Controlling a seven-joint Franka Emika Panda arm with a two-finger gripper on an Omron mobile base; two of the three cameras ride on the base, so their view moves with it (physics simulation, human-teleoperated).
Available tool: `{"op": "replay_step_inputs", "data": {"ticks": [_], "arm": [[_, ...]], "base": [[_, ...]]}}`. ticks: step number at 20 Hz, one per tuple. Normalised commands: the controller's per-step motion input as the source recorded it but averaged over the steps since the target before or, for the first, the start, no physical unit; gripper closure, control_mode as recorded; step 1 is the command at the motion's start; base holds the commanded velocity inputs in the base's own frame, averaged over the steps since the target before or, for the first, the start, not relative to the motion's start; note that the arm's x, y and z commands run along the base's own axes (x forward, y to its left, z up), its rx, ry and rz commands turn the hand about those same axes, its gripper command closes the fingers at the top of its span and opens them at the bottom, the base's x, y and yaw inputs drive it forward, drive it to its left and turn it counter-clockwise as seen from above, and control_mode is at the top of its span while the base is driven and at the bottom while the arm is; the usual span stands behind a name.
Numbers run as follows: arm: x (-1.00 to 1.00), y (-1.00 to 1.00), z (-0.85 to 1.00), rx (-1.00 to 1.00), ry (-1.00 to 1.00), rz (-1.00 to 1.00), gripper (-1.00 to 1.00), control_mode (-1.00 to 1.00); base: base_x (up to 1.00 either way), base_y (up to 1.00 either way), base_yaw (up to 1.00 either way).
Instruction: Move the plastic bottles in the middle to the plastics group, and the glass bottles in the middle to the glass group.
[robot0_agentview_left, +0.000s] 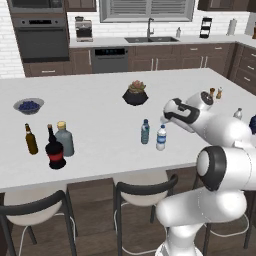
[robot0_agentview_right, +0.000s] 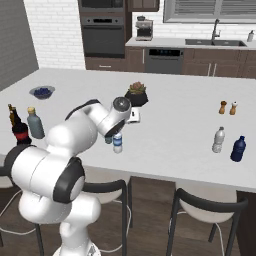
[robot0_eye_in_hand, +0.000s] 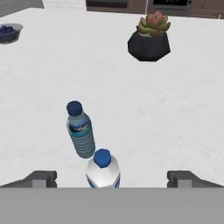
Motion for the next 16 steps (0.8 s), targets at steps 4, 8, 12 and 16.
{"op": "replay_step_inputs", "data": {"ticks": [4,8,12,16], "arm": [[0.1,0.12,-0.22,0.0,0.01,0.0,-1.0,-1.0],[0.04,0.03,-0.15,0.0,0.0,0.0,-1.0,-1.0],[0.05,0.04,-0.18,0.0,0.0,0.0,-1.0,-1.0],[0.09,0.07,-0.19,0.0,0.0,0.0,-1.0,-1.0]], "base": [[0.0,0.0,0.0],[0.0,0.0,0.0],[0.0,0.0,0.0],[0.0,0.0,0.0]]}}
